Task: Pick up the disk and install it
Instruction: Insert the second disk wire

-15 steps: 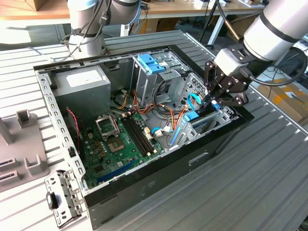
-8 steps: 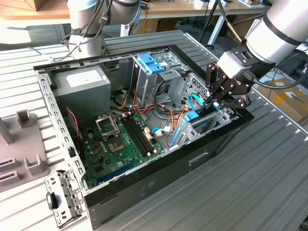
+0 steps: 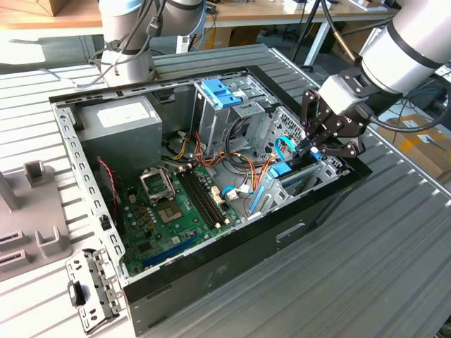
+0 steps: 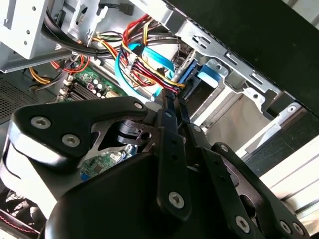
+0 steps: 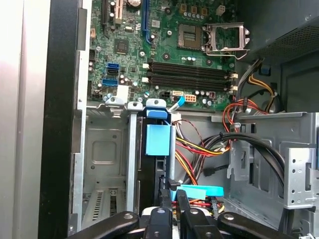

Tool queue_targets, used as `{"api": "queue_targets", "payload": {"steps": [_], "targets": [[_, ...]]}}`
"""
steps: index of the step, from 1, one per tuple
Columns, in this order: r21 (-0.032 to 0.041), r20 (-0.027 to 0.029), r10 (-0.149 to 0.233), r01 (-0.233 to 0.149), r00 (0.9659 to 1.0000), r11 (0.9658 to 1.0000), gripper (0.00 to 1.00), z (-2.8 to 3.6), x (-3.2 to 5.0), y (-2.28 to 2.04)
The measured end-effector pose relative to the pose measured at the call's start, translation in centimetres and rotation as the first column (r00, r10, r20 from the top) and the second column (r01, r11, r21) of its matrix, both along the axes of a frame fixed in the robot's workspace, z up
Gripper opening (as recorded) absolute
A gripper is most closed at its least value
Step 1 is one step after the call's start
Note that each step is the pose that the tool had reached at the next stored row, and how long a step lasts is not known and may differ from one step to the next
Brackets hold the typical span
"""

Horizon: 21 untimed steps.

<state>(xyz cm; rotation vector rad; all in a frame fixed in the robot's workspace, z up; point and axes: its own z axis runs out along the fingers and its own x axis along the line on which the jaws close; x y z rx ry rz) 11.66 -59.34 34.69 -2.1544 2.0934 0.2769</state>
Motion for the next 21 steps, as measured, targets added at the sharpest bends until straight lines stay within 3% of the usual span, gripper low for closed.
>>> {"api": "queue_targets", "payload": {"steps": [3,9,21], "targets": [[0.0006,0.0,0.0,0.0,1.0,1.0,0.16,-0.05,0.0,-0.42],[0.0033,0.0,0.0,0.0,1.0,1.0,0.16,-0.38,0.0,-0.73],[0.0033,0.0001,0.01,-0.01,1.0,0.9999,0.16,-0.66,0.0,-1.02]]}}
